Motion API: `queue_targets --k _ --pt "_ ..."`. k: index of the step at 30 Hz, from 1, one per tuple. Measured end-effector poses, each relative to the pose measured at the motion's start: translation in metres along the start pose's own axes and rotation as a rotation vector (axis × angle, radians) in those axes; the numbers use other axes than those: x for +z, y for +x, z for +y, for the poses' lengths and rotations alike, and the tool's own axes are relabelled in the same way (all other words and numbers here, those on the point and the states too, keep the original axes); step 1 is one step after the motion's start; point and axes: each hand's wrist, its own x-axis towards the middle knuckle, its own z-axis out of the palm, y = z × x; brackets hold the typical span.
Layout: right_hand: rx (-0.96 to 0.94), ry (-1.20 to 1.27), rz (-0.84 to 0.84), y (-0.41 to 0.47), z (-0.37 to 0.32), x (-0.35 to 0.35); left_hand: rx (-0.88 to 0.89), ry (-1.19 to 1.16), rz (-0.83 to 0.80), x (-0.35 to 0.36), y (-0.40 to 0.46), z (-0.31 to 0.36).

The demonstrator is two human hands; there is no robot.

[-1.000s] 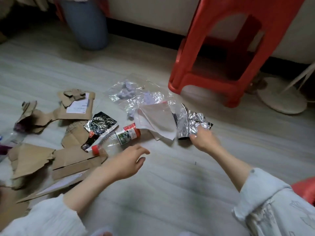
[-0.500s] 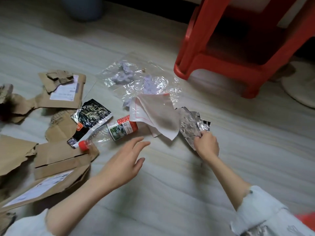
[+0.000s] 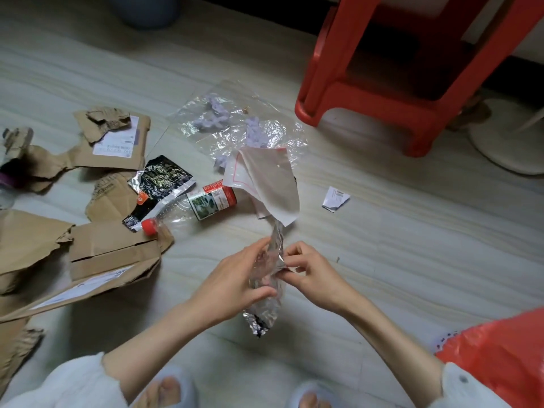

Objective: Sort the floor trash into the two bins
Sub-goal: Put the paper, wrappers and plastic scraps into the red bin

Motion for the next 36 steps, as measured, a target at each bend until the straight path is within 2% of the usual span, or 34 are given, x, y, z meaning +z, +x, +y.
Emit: queue_targets --k 4,7,10,13,15,18,20,23,25,28,32,36 --pt "-0.005 0.115 0.069 0.004 -0.008 0.006 -0.093 0.015 0.144 -0.004 0.000 -0.002" --pt "0.040 0.167 0.227 0.016 -0.002 -0.002 -0.163 0.001 0.221 -0.013 0.006 -0.009" --pt "0.184 -0.120 0.364 0.044 0.032 -0.030 -0.212 -0.067 0.318 -0.025 0.008 -0.023" --pt "0.360 -0.417 0.368 0.073 0.072 -0.074 -0.249 -0.133 0.368 -0.032 0.006 -0.034" --pt "0.437 -0.500 0.352 0.093 0.091 -0.093 -0.295 -0.173 0.335 -0.033 0.007 -0.048" --pt "0.466 -0.544 0.323 0.120 0.104 -0.103 -0.355 -0.229 0.177 -0.032 0.007 -0.067" --pt "0.438 -0.568 0.283 0.133 0.107 -0.101 -0.326 -0.225 0.100 -0.033 0.007 -0.074" --pt "0.443 -0.607 0.221 0.143 0.106 -0.093 -0.281 -0.189 0.077 -0.036 0.010 -0.083" --pt "0.460 -0.568 0.288 0.144 0.102 -0.086 -0.289 -0.153 0.059 -0.038 0.011 -0.081" --pt "0.465 -0.371 0.420 0.143 0.095 -0.078 -0.321 -0.142 0.066 -0.040 0.010 -0.075" --pt "0.469 -0.163 0.492 0.133 0.090 -0.074 -0.368 -0.163 0.116 -0.041 0.007 -0.075" --pt "0.473 0.047 0.555 0.116 0.082 -0.076 -0.408 -0.109 0.083 -0.040 0.003 -0.071"
